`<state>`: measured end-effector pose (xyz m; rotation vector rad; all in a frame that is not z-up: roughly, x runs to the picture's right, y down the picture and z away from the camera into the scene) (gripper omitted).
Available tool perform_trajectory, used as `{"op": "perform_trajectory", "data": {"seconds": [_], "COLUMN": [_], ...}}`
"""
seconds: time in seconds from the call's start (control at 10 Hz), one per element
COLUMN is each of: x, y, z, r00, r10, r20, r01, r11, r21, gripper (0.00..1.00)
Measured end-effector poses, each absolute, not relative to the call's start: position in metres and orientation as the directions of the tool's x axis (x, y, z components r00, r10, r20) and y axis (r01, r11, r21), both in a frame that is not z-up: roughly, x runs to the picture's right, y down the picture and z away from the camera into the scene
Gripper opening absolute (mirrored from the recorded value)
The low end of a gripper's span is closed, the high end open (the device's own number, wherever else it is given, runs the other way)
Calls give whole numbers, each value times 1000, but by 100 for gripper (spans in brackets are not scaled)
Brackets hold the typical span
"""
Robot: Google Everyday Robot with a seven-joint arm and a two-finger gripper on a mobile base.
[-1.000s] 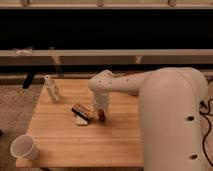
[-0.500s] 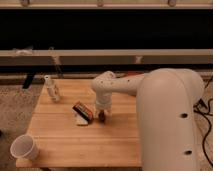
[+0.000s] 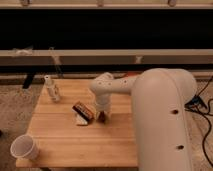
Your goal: Place the pepper in the ceramic bowl
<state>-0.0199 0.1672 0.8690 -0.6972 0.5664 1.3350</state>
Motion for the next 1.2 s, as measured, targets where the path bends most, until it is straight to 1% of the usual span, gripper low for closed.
{"op": "perform_trajectory", "data": {"seconds": [0.1, 0.2, 0.4, 0.5, 0.7, 1.1, 1.2], "x": [-18, -15, -12, -6, 13, 63, 80], "y": [167, 164, 150, 137, 102, 60, 48], "z": [870, 867, 857, 851, 840, 847, 850], "r00": [152, 140, 117, 101, 62, -19, -52], "r10": [664, 656, 648, 648, 655, 689, 701], "r20": [-732, -742, -753, -755, -753, -725, -711], "r01": [-988, -990, -993, -995, -998, -1000, -999], "r11": [89, 82, 71, 65, 59, -3, -43], "r21": [-125, -115, -93, -77, -30, 24, 30], "gripper": [32, 18, 3, 0, 0, 0, 0]}}
